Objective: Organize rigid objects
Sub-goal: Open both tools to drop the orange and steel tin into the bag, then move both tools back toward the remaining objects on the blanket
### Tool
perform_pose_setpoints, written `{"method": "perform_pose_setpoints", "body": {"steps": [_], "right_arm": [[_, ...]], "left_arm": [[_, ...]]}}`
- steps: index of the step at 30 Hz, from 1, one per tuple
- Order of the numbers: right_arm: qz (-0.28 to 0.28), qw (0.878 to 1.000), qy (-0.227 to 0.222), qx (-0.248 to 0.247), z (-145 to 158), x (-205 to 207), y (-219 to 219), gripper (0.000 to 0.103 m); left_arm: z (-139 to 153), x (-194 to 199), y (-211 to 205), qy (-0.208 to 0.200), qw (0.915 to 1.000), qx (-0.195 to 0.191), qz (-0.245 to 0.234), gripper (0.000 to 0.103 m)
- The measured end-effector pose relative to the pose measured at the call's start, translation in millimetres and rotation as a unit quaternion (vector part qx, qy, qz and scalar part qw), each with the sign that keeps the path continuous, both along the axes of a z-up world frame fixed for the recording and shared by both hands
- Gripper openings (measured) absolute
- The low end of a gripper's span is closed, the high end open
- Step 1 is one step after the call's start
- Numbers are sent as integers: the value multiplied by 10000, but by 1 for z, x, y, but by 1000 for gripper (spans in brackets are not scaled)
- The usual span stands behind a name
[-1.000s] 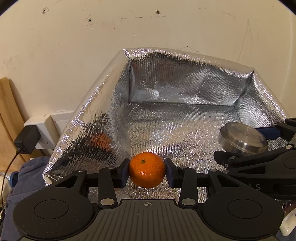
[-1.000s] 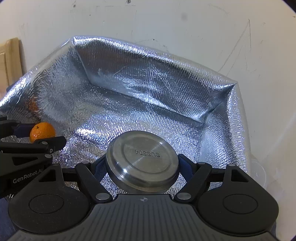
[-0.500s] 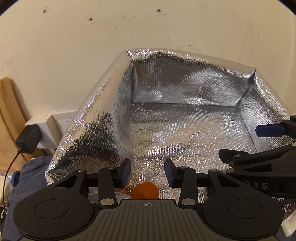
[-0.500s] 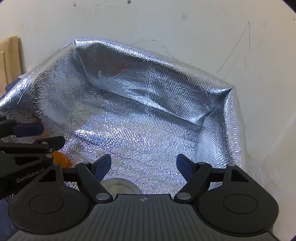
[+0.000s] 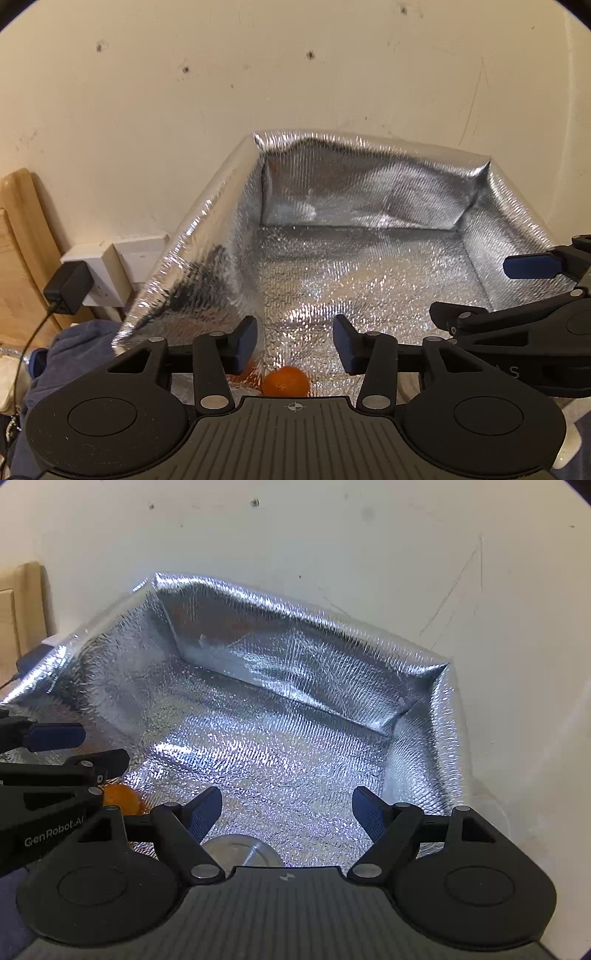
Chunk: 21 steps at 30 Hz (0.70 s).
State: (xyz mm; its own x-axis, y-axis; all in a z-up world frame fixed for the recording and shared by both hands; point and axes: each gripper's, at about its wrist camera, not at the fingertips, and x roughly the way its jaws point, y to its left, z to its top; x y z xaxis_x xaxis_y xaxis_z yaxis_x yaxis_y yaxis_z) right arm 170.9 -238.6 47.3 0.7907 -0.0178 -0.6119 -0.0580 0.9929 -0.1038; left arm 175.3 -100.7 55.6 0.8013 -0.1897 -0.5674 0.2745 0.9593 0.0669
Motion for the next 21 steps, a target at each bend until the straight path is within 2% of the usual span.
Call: {"method": "perform_pose_setpoints", "body": {"steps": [6, 10, 15, 21], "right_arm": [[-28, 9998, -210, -21, 18, -27, 3, 77], [-10, 9993, -362, -62, 27, -51, 8, 80], [5, 9983, -585, -44, 35, -93, 13, 82], [35, 9957, -927, -9, 34, -152, 18, 88]], "left_arm": [[17, -25, 7, -213, 9998, -25, -36, 52], [22, -47, 20, -346, 9994, -13, 55, 70], [22, -73, 45, -409, 9987, -90, 273, 87], [6, -96, 69, -368, 9983, -7, 456, 91]]}}
